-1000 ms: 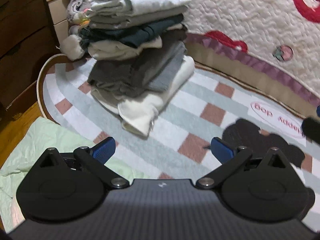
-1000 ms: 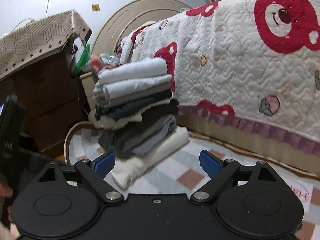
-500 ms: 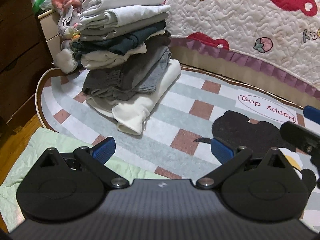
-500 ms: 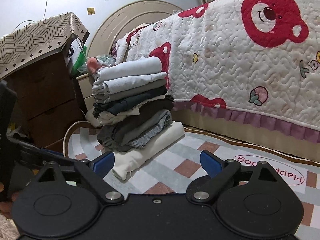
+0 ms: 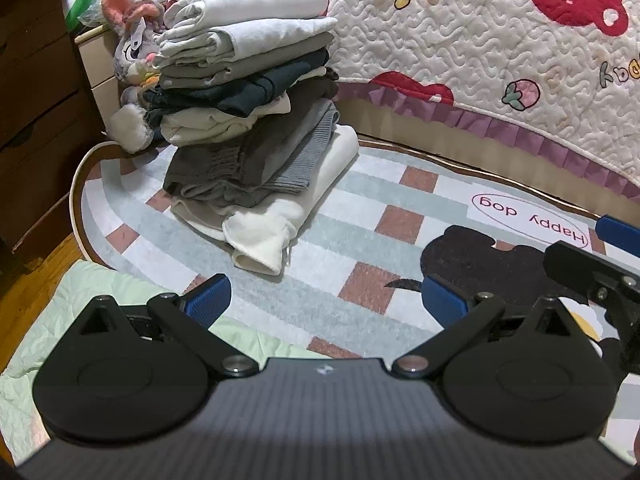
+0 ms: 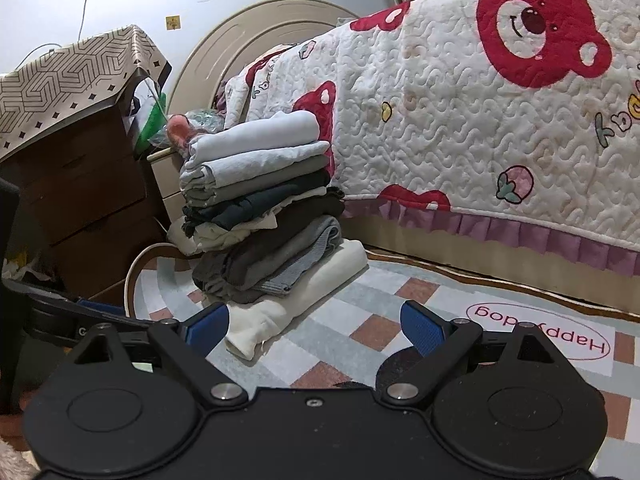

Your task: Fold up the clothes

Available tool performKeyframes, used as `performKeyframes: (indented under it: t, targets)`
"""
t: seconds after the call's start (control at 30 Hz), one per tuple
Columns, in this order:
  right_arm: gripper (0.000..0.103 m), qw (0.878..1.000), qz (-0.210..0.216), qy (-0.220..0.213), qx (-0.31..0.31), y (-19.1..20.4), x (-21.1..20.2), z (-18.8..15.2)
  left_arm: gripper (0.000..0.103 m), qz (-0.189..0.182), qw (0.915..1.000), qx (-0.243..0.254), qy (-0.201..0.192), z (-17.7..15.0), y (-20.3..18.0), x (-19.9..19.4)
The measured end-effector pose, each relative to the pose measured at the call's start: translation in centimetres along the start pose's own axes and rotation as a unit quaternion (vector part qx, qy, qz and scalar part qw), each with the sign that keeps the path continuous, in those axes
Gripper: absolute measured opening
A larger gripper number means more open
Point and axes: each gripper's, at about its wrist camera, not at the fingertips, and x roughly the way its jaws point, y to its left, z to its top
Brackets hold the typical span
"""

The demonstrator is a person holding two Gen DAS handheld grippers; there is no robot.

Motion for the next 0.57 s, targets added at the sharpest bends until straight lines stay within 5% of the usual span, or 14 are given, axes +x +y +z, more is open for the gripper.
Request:
performKeyframes:
  t: [0.57]
  targets:
    - [0.095,0.999,0.008,0.018,0.039,-0.18,0.14,0.05,0.103,0.012,0.9999,0.005,-0.007,-0.07,-0.05,-0.43]
